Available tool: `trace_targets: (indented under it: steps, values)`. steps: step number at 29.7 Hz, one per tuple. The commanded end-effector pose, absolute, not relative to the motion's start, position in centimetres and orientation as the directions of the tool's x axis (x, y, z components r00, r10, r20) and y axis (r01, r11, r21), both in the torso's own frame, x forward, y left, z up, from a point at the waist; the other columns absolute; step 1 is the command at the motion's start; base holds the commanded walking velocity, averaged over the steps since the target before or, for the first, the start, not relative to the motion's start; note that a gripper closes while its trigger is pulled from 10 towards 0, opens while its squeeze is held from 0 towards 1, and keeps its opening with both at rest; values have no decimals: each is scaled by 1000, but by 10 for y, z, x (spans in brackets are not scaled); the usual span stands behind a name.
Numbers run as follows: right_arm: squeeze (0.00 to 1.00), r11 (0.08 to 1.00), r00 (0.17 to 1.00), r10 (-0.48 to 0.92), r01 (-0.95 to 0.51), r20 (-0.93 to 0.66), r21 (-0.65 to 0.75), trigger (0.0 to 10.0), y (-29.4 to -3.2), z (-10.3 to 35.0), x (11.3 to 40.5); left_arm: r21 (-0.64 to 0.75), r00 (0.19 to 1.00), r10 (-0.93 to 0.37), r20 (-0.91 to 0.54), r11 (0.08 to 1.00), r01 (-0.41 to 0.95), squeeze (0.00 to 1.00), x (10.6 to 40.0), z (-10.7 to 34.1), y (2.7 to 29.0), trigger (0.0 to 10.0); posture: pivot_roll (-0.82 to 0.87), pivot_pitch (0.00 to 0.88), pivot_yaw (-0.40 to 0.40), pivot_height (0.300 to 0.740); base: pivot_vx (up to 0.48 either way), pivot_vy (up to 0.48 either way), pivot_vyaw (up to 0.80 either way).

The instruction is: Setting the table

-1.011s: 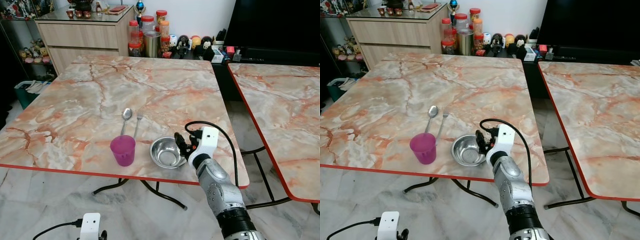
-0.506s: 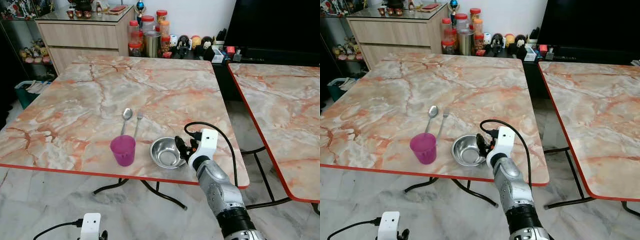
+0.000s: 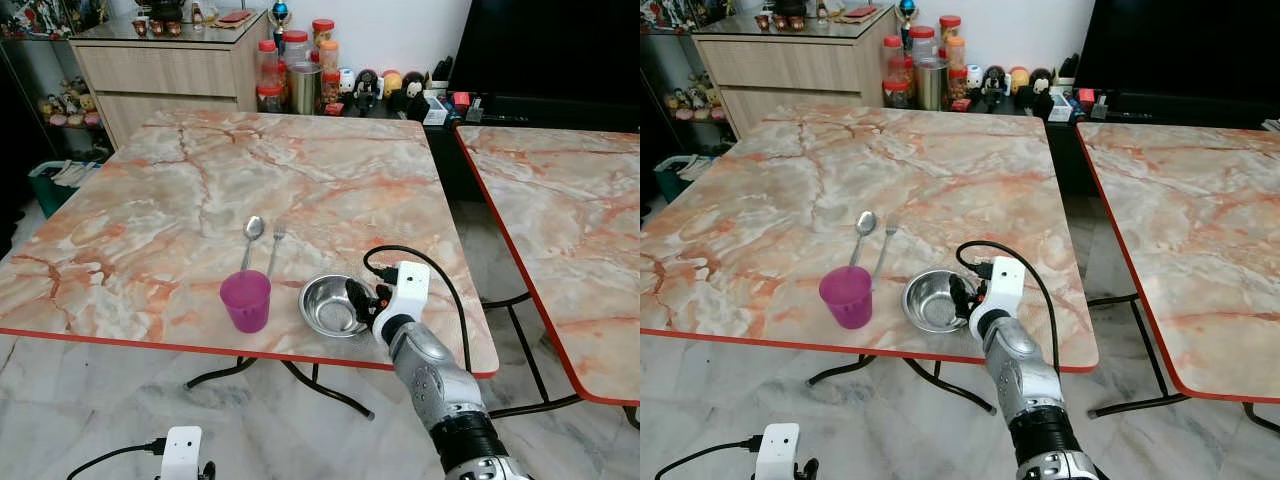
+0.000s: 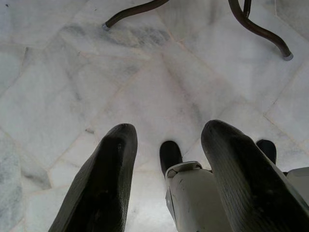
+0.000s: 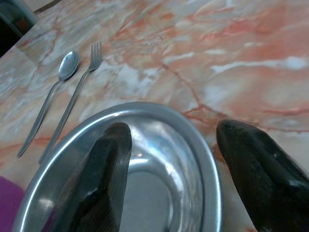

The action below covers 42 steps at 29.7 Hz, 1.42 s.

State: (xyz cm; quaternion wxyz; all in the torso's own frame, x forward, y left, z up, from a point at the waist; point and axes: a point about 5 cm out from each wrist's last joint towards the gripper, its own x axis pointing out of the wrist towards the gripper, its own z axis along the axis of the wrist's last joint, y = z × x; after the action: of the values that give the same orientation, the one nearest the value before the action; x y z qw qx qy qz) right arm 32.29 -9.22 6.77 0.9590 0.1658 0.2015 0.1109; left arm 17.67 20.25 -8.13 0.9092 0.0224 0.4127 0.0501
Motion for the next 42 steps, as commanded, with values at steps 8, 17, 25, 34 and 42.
trace_targets:
  steps: [8, 17, 25, 34, 42]
  values:
    - [0, 926, 878, 282, -144, -387, 350, 10000, -88, 61, 322, 87, 639, 117, -760, 993, -79, 0, 174, -83, 205, 10000, -21, 0, -29, 740, 0, 0, 0]
    - [0, 927, 885, 264, -122, -385, 354, 10000, -91, 62, 324, 88, 636, 116, -763, 993, -75, 0, 173, -83, 205, 10000, -23, 0, -28, 740, 0, 0, 0]
    - [0, 920, 884, 277, -131, -375, 370, 0, -88, 64, 324, 88, 632, 116, -766, 993, -76, 0, 173, -84, 204, 10000, -24, 0, -32, 740, 0, 0, 0]
    - [0, 919, 885, 280, -134, -372, 371, 0, -89, 64, 324, 82, 626, 107, -773, 994, -69, 0, 172, -85, 202, 10000, -30, 0, -32, 740, 0, 0, 0]
    - [0, 917, 886, 285, -140, -367, 374, 0, -88, 66, 326, 87, 626, 111, -772, 994, -70, 0, 173, -84, 202, 10000, -27, 0, -33, 740, 0, 0, 0]
